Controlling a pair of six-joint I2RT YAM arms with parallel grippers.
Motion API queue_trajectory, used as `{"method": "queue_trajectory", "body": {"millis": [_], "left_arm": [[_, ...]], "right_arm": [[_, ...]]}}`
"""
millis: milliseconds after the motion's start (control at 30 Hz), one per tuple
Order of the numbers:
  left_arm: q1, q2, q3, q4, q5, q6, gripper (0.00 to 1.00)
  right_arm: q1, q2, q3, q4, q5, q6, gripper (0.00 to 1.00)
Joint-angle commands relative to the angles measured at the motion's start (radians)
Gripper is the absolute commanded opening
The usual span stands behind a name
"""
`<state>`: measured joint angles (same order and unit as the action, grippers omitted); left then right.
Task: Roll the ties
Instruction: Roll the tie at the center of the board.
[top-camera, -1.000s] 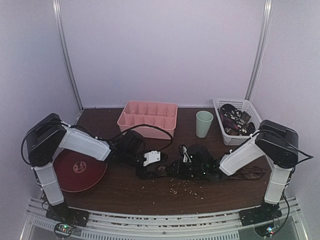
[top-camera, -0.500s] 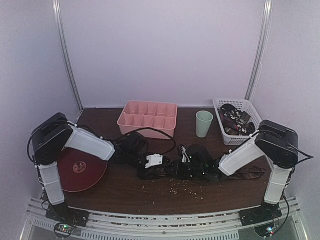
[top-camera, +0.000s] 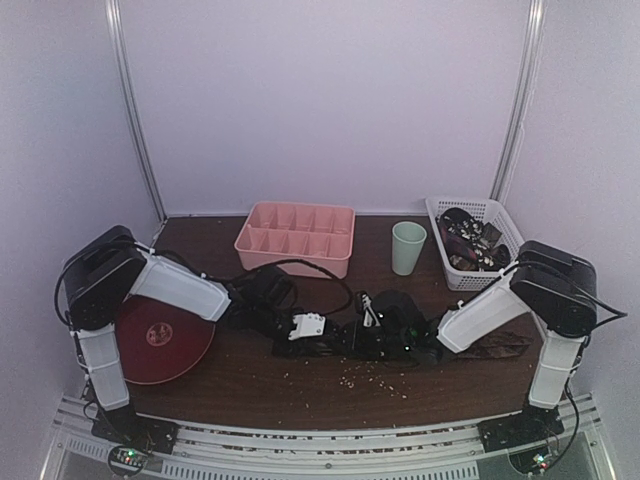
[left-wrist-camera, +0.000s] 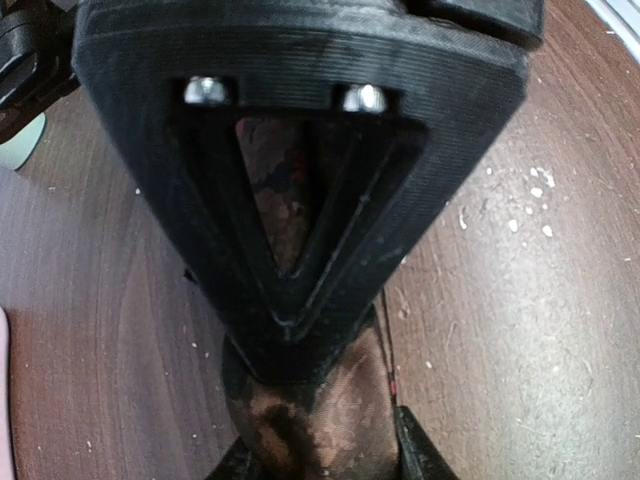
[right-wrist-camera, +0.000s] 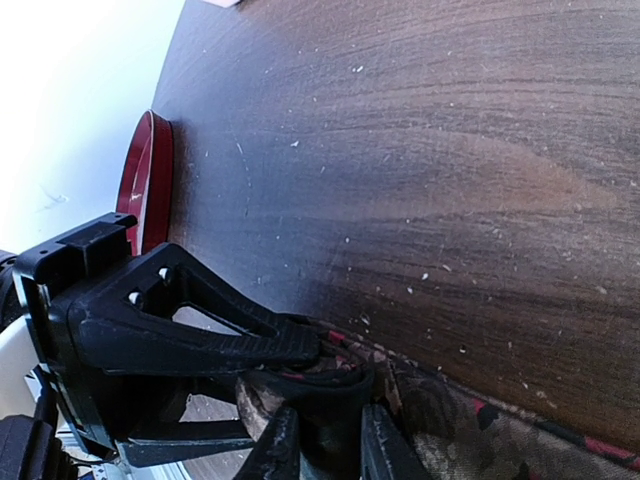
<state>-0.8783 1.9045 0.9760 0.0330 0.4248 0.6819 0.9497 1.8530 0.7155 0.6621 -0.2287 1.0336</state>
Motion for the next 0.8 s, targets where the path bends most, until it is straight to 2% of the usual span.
{"method": "queue_trajectory", "body": {"millis": [0, 67, 133, 267, 500, 567, 667, 767], "left_arm": [[-0.008, -0.005, 0.003, 0.005, -0.003, 0.033, 0.35], [-0.008, -0.011, 0.001, 0.011, -0.016, 0.028, 0.39], [-0.010, -0.024, -0.004, 0.020, -0.047, 0.011, 0.49], [-0.008, -0.103, -0.039, 0.053, -0.127, -0.064, 0.57], [-0.009, -0.263, -0.101, 0.022, -0.226, -0.301, 0.60], [-0.005, -0.297, -0.107, 0.008, -0.300, -0.432, 0.59], [0.005, -0.325, -0.100, -0.040, -0.339, -0.583, 0.53], [0.015, -0.337, -0.109, -0.057, -0.375, -0.696, 0.32]], "right_arm": [[0.003, -0.006, -0.012, 0.038, -0.011, 0.014, 0.23], [0.003, -0.004, -0.013, 0.037, -0.010, 0.016, 0.22], [0.003, 0.002, -0.009, 0.028, -0.001, 0.012, 0.20], [0.004, 0.018, -0.001, 0.015, 0.008, 0.005, 0.20], [0.006, 0.031, 0.016, -0.001, 0.014, 0.007, 0.20], [0.013, 0.039, 0.023, -0.003, 0.015, 0.012, 0.20], [0.026, 0.056, 0.043, -0.006, 0.015, 0.020, 0.20], [0.031, 0.071, 0.064, -0.015, 0.017, 0.021, 0.20]]}}
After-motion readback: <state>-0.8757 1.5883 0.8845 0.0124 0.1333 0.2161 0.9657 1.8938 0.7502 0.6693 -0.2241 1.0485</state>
